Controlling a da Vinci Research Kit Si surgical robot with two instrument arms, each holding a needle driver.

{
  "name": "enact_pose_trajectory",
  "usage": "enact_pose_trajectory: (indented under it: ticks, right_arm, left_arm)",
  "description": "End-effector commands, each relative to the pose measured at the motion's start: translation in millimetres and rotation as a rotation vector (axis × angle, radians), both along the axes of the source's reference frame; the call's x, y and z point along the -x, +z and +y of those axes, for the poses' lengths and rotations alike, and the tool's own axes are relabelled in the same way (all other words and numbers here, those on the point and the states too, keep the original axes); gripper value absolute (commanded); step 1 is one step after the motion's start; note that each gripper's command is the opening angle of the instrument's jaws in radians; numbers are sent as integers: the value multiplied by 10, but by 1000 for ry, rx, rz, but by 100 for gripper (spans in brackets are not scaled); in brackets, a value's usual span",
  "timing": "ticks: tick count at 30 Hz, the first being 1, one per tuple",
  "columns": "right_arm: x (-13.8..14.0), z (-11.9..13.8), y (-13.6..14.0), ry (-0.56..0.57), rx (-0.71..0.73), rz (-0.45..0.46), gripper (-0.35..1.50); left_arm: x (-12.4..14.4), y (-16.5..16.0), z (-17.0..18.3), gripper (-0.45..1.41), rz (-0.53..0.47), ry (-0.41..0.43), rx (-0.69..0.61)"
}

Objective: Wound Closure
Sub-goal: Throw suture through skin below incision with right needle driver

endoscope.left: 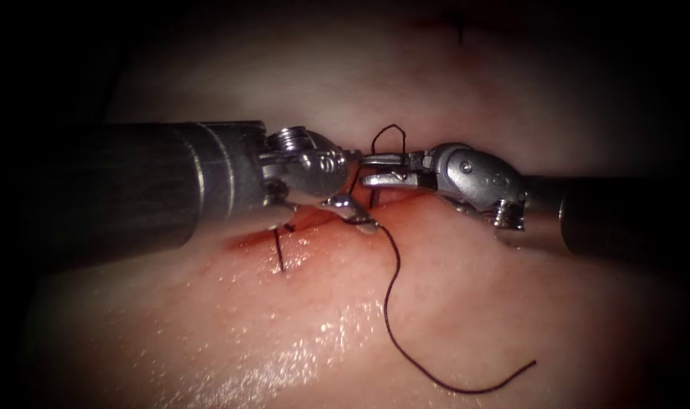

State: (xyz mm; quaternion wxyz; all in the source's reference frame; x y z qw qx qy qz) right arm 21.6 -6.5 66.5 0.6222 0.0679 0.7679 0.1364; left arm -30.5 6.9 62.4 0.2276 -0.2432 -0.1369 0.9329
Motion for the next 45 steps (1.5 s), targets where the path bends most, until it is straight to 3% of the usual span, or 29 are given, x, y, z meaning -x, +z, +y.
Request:
enact_pose_trajectory:
  ticks: [1,7,13,17,25,31,37,45]
  right_arm:
    - [-9,1,4,-1,-1,5,-35]
    - [-7,8,6,-12,-18,4,-35]
    - [-6,14,10,-43,-50,6,-35]
    - [-6,16,12,-69,-65,0,-35]
    - [-11,21,15,-162,-145,6,-35]
    - [-16,28,17,-199,-246,-10,-35]
    - [-15,39,21,-214,-260,-20,-35]
    - [-18,39,22,-282,-334,-3,-35]
  left_arm:
    - [7,4,2,51,0,-1,3]
    - [15,7,-24,24,-5,-11,16]
    - [31,15,-55,15,-35,-18,15]
    - [34,12,-65,14,-44,-19,12]
    - [30,14,-63,-10,-42,-19,11]
    - [34,33,-74,-10,-37,21,-3]
    - [33,47,-90,-10,-16,51,-49]
    - [29,49,-96,-10,-8,70,-65]
